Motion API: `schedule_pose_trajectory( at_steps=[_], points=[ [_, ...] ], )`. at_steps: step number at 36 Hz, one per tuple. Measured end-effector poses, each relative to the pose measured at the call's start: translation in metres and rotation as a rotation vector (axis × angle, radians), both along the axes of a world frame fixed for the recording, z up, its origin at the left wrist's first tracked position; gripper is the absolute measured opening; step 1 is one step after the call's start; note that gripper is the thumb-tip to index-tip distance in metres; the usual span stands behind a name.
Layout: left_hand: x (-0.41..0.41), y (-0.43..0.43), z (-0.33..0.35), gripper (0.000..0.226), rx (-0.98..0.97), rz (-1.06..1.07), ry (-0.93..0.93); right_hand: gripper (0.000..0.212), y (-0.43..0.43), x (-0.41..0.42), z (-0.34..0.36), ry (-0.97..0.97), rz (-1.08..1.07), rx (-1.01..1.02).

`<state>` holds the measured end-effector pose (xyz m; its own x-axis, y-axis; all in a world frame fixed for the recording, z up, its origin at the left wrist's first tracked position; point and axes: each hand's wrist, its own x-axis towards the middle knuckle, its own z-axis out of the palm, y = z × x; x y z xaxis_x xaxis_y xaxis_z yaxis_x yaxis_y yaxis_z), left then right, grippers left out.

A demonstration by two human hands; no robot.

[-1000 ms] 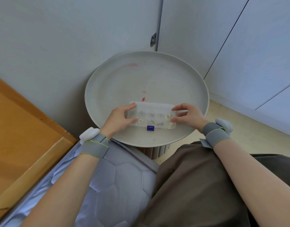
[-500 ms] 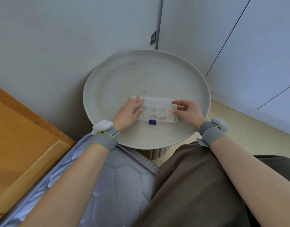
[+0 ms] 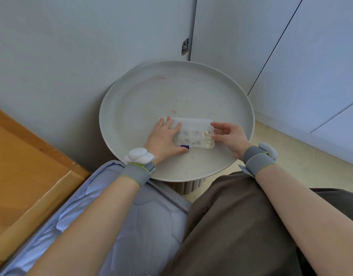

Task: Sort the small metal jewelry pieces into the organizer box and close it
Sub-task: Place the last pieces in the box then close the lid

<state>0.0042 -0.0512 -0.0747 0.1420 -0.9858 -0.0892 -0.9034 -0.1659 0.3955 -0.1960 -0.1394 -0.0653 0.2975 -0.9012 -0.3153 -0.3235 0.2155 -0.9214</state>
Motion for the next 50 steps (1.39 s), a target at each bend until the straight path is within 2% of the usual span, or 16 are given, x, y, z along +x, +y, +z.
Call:
schedule_pose_trajectory(
  at_steps=[13, 16, 19, 21, 25, 29, 34, 43, 50],
  points=[
    [-0.001, 0.002, -0.01, 0.081, -0.044, -0.023, 0.0, 0.046, 0.001, 0.0, 0.007, 0.057, 0.008, -0.001],
    [0.003, 0.004, -0.007, 0.083, -0.032, -0.028, 0.103, 0.045, 0.003, 0.0, 0.007, 0.066, -0.004, -0.02],
    [0.01, 0.004, -0.001, 0.094, -0.016, 0.025, 0.293, 0.044, 0.006, 0.001, 0.007, 0.082, -0.028, -0.05],
    [0.014, 0.006, 0.004, 0.099, -0.045, 0.092, 0.342, 0.043, 0.006, 0.002, 0.009, 0.104, -0.057, -0.061],
    [0.02, 0.011, 0.005, 0.096, -0.084, 0.247, 0.425, 0.042, 0.007, -0.001, 0.012, 0.084, -0.118, -0.006],
    [0.031, 0.015, -0.01, 0.102, -0.084, 0.284, 0.545, 0.042, 0.008, -0.003, 0.011, 0.084, -0.118, 0.056],
    [0.023, 0.024, 0.001, 0.07, -0.148, 0.236, 0.595, 0.044, 0.007, -0.002, 0.011, 0.062, -0.093, 0.091],
    [0.024, 0.003, 0.008, 0.072, -0.144, 0.202, 0.561, 0.033, 0.006, 0.01, 0.021, -0.123, -0.038, 0.11],
    [0.024, -0.012, 0.008, 0.062, -0.121, 0.215, 0.56, 0.038, -0.001, 0.015, 0.019, -0.16, -0.048, 0.081]
  ],
)
